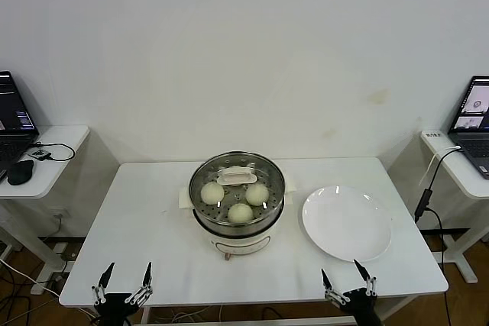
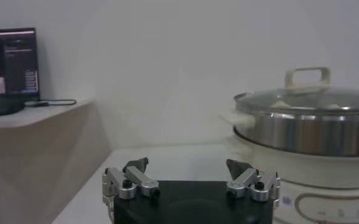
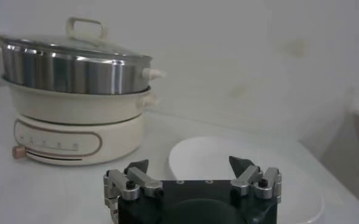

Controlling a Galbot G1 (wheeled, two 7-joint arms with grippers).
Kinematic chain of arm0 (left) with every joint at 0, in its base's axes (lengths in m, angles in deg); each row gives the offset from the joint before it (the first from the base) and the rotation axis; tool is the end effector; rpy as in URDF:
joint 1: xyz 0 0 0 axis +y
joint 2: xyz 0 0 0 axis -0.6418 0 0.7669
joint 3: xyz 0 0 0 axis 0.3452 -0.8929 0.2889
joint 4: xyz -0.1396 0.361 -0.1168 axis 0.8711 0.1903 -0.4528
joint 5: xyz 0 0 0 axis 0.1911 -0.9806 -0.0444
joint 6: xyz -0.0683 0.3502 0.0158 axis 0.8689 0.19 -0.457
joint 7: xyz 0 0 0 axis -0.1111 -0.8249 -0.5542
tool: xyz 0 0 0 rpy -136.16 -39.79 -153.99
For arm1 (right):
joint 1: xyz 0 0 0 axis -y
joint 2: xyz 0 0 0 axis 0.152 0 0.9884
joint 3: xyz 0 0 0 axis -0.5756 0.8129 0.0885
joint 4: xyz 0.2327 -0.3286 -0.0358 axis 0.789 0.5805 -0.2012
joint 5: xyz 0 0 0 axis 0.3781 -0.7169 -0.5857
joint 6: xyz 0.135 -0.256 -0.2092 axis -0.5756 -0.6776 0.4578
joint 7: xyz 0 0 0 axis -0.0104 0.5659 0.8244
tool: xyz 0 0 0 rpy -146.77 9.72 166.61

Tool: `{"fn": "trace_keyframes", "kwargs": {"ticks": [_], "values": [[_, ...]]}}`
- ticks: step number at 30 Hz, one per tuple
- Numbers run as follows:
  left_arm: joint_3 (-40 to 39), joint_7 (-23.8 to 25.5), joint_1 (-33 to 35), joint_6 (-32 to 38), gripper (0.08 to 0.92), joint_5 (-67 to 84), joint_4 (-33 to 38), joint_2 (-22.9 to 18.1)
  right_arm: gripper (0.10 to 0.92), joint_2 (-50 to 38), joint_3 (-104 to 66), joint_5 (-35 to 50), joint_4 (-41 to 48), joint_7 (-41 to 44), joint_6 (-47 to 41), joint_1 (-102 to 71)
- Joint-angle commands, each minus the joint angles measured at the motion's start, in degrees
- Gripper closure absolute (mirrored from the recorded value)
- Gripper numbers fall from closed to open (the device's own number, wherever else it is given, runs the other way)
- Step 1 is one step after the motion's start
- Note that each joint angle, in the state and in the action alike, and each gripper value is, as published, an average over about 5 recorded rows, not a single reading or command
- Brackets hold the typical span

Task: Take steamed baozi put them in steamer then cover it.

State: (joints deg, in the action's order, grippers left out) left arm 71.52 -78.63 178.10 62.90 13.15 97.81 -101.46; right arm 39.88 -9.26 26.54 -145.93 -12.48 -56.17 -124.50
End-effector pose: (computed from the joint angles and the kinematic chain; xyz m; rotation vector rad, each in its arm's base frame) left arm 0.0488 0.0942 -0.3705 0.0726 -2.9786 -0.0913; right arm 0.0704 -0.0902 -0.3983 0.2508 -2.9202 0.1903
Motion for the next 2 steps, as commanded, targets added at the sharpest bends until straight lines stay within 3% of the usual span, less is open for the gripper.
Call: {"fn": "trace_keyframes", "kwargs": {"ticks": [1, 2], "values": [[0.31, 0.39, 2.21, 1.1, 0.177, 0.85, -0.3, -0.64, 0.202, 0.2, 0.88, 1.65, -0.85, -0.62, -1.75, -0.17], [0.17, 0.38, 2.18, 1.05, 0.177, 0.81, -0.25, -0.7, 0.202, 0.26, 0.88, 1.68, -0.79, -0.64, -1.64, -0.17]]}}
